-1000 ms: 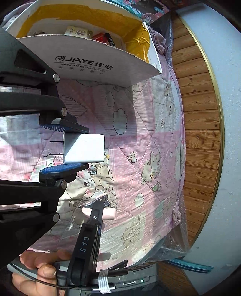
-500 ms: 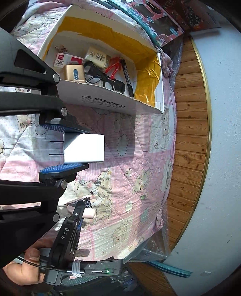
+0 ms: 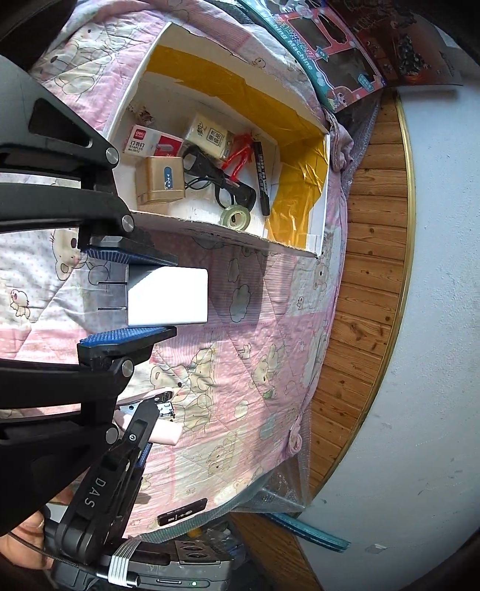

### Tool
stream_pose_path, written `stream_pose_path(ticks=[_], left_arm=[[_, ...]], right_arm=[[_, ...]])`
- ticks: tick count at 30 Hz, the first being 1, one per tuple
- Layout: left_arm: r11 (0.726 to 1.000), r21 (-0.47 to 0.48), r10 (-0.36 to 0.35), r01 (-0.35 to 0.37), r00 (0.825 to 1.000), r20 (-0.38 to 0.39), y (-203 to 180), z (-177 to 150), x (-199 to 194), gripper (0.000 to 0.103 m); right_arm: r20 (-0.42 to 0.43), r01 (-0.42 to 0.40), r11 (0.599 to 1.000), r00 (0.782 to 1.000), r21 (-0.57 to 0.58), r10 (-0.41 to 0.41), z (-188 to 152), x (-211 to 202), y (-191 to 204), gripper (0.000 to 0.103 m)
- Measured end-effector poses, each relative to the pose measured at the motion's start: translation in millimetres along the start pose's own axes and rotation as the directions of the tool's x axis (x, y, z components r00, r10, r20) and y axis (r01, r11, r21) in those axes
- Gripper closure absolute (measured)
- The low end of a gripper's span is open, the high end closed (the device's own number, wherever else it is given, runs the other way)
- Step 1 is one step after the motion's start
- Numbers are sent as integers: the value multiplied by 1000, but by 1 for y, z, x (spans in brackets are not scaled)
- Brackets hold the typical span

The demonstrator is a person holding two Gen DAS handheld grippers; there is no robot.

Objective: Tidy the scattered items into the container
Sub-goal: 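Carry the pink clip with right gripper while left gripper carries the charger to the box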

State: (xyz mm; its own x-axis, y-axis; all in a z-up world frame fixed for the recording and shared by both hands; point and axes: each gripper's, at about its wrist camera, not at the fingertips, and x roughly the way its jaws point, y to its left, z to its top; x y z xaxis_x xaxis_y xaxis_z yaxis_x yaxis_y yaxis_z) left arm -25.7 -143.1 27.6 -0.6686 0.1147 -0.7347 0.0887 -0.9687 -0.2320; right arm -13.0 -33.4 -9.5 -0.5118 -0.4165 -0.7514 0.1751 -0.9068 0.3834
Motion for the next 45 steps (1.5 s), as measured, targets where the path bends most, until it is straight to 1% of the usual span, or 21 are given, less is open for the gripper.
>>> stream_pose_path(ticks=[8,16,26,33,38,42,45], left_arm=[[998,-57,-19,20,1000,19,29,-1,-21,72],[992,-127,-15,20,999,40,68,1,-40,72],[976,-215,32,-11,995,96,127,20,-62,72],[960,-274,87,-51,989,121,168,35,-69,72],[955,-288,116,-73,984,135,186,48,-69,72],[956,-286,108,-66,985,133,194,63,-62,72],[963,-263,104,-67,986,132,194,78,-55,72]], right_arm=[[14,-36,996,999,-76,37,12,-11,44,77],[-2,-70,989,998,-131,70,22,-6,80,77],[-26,-103,975,995,-199,99,34,6,119,77],[-53,-122,961,992,-249,112,43,23,145,77],[-69,-128,951,991,-281,113,49,39,159,77],[-85,-126,945,991,-303,105,57,55,169,77],[-94,-120,942,991,-313,95,62,68,173,77]])
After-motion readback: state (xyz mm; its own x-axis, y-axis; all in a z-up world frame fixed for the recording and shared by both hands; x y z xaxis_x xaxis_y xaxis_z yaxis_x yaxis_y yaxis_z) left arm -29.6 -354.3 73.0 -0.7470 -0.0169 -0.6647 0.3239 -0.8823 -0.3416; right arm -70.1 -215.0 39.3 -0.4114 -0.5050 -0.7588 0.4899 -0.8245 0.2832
